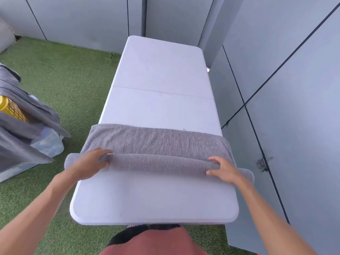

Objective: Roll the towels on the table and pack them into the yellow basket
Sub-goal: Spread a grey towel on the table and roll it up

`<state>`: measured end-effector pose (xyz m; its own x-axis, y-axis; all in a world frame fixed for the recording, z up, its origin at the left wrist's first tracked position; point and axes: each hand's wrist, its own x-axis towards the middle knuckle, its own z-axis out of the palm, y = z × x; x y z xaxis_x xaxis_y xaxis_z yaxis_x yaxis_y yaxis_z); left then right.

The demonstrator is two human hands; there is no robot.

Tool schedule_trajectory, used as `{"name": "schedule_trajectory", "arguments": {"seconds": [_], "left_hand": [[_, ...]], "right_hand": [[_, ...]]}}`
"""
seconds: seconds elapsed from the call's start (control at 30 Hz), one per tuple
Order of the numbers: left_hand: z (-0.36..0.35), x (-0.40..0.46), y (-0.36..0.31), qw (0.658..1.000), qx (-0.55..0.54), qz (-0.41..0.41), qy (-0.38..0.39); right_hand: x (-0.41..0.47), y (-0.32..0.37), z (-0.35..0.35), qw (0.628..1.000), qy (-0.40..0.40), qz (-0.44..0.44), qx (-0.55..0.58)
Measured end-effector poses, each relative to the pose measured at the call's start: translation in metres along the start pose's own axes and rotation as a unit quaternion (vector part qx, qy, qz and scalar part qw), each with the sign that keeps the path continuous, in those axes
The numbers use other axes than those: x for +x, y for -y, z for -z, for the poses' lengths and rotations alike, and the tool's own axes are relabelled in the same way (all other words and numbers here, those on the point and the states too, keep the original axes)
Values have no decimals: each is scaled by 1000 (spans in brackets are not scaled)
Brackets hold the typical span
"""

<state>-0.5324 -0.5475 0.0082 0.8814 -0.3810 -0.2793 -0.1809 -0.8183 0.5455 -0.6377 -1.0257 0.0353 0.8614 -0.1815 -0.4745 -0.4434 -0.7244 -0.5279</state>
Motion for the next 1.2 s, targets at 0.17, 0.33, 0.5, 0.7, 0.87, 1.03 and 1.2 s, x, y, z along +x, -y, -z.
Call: {"name": "schedule_trajectory", "arguments": {"seconds": [0.17,0.33,0.5,0.7,0.87,1.03,1.2], "left_hand": [[-28,-17,-3,974,128,-131,-133],[-39,-3,-6,973,162,-106,-125],[-18,8,-11,989,140,-36,-26],[0,12,-15,995,22,9,93],[-20,1,-5,983,68,-103,-139],[-45,-5,1,973,155,-121,-122],[-27,10,-14,986,129,-58,-86]], "right_hand": [[-14,-5,-32,968,-169,58,-176],[-11,-1,-46,958,-127,27,-254],[-8,1,-29,973,-54,25,-221],[-9,6,-7,999,38,-15,-15],[-15,0,-31,977,-178,71,-93],[-21,-3,-55,961,-130,33,-243],[-9,6,-33,968,-92,32,-231]]}}
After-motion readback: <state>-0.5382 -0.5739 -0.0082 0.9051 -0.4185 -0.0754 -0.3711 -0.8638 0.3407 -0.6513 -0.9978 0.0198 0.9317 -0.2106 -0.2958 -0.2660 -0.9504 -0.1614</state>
